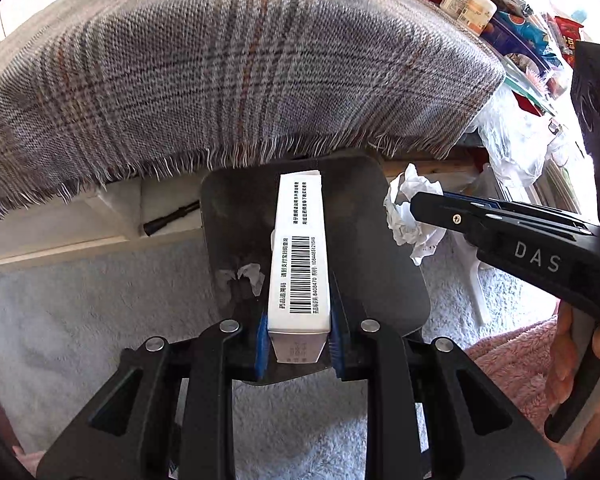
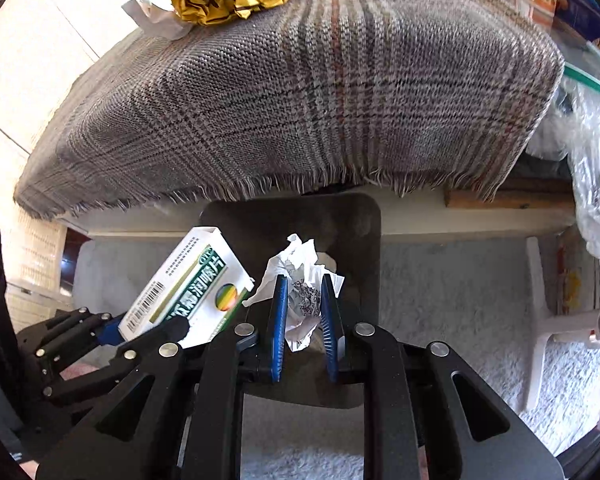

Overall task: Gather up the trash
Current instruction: 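Lower both held items into the bin and open both tools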

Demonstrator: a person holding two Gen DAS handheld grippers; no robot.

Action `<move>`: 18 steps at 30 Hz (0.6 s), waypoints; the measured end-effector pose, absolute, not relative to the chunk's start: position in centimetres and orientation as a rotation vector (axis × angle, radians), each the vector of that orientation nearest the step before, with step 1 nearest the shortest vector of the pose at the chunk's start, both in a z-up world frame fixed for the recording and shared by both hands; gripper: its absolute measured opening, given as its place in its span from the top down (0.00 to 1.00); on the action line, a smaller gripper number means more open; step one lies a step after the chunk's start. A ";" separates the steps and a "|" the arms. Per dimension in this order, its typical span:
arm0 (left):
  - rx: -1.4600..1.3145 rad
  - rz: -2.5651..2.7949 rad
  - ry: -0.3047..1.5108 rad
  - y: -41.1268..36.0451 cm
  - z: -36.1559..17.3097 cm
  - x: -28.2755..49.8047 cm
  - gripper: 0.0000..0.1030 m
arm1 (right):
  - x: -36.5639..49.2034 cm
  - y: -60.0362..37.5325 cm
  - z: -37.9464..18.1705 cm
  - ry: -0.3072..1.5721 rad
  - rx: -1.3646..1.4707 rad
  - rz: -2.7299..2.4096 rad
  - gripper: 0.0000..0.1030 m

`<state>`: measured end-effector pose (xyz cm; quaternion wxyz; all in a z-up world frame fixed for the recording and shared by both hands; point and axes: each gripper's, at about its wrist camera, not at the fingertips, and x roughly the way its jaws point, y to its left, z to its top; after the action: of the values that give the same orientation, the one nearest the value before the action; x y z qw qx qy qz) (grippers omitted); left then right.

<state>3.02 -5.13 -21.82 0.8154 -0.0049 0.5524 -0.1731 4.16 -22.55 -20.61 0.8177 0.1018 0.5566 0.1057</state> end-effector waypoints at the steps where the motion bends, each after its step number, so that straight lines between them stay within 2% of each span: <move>1: -0.019 -0.374 1.184 -5.2 -21.9 3.2 0.78 | 4.3 -22.6 -20.7 1.189 0.226 0.230 0.82; 8: -0.022 -0.396 1.171 -5.8 -21.2 3.4 0.76 | 4.7 -22.4 -21.0 1.196 0.269 0.245 0.79; 10: -0.020 -0.386 1.165 -5.9 -21.0 3.6 0.71 | 4.9 -22.8 -20.7 1.194 0.279 0.233 0.62; 14: -0.017 -0.363 1.158 -5.3 -20.9 3.6 0.64 | 4.7 -23.5 -20.4 1.184 0.285 0.212 0.54; 16: -0.009 -0.351 1.150 -4.3 -20.8 3.3 0.54 | 4.7 -23.9 -20.3 1.174 0.280 0.190 0.35; 17: -0.002 -0.338 1.143 -4.1 -20.7 3.3 0.50 | 4.7 -24.1 -20.2 1.169 0.279 0.180 0.32; 18: 0.000 -0.332 1.137 -3.7 -20.6 3.2 0.42 | 4.6 -24.5 -20.1 1.166 0.281 0.170 0.22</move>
<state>3.17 -3.67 -20.59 0.8298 -0.0002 0.5358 -0.1563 4.63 -24.46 -20.10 0.8222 0.1320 0.5478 0.0800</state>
